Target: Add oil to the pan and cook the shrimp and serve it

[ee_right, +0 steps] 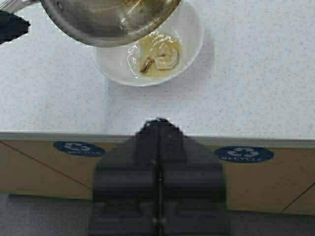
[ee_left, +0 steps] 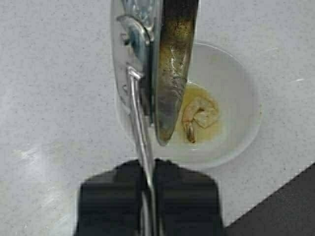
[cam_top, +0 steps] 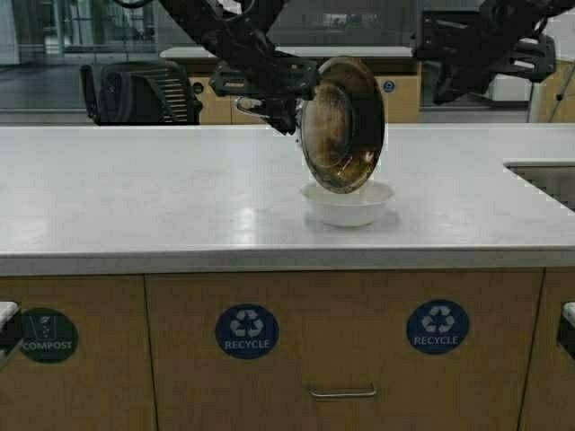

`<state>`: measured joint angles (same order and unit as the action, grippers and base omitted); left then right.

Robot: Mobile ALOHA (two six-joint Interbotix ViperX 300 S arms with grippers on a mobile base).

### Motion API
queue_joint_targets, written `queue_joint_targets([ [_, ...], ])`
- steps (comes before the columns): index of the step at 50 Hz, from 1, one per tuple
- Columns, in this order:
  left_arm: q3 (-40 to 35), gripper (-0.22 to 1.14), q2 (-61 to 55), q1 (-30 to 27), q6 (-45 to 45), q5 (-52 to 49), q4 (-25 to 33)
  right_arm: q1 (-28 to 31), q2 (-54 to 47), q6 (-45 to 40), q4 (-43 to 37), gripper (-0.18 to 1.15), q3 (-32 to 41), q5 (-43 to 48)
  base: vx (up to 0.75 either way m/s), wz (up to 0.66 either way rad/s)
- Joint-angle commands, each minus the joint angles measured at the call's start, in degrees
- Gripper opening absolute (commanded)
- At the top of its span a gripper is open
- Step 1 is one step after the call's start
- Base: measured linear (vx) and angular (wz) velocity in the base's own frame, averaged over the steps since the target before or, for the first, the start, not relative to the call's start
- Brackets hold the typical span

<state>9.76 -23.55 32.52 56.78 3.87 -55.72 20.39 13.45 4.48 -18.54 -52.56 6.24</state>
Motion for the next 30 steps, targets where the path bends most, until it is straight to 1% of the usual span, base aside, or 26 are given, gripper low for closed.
queue_joint_targets([
  [1,-2.64,0.04,5.1,0.09,-0.44,0.53,1.32,0.09,0.53,0.09,0.0,0.07,0.62,0.62,0.0,0.0],
  [4,-2.55,0.04,5.27,-0.35,-0.35,0.97,3.52,0.09,0.53,0.09,0.0,0.07,0.53,0.62,0.0,0.0],
  [7,-2.11,0.04,5.71,-1.23,-0.26,2.11,7.21,0.09,0.53,0.0,-0.09,0.07,0.53,0.62,0.0,0.0],
  [16,1.85,0.04,7.03,-5.36,-0.26,10.99,22.5,0.09,0.53,0.0,-0.09,0.07,0.44,0.62,0.0,0.0],
  [24,8.61,0.04,8.09,-8.53,1.23,20.21,34.72,0.09,0.53,0.0,0.0,0.07,0.44,0.62,0.0,0.0],
  [27,11.51,0.04,8.09,-9.23,3.25,25.14,37.79,0.18,0.53,-0.09,0.0,0.07,0.44,0.62,0.0,0.0],
  [30,14.24,0.04,8.0,-10.02,6.94,30.5,39.2,0.09,0.53,-0.09,-0.09,0.07,0.44,0.62,0.0,0.0],
])
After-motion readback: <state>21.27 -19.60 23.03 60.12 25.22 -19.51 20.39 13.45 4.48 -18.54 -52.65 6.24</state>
